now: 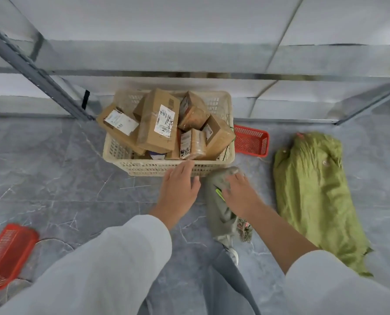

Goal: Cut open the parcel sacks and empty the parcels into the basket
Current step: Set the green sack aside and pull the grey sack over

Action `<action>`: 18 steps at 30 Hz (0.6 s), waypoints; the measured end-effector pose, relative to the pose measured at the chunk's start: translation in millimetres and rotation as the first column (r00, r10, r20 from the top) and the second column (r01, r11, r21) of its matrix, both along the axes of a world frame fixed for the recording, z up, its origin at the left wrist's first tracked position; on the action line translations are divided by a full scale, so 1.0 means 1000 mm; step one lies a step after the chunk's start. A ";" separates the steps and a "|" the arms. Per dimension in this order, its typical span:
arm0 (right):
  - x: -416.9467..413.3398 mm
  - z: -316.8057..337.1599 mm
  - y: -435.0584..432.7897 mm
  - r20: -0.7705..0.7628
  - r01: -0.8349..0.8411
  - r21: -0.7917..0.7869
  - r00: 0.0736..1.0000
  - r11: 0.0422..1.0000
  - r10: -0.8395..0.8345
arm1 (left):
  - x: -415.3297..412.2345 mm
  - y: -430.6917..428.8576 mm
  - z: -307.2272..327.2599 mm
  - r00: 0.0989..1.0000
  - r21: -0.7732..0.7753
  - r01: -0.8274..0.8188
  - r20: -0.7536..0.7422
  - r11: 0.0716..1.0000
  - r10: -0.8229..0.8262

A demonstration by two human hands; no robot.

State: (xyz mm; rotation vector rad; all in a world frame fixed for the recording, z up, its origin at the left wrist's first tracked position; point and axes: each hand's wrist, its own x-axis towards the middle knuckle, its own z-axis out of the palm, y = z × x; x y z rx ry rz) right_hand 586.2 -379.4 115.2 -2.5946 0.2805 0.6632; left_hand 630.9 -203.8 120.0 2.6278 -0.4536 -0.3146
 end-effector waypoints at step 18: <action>-0.029 -0.212 0.022 -0.103 -0.009 -0.536 0.993 0.844 -0.055 | -0.020 0.039 -0.216 0.992 -0.025 0.120 0.040 0.992 -0.119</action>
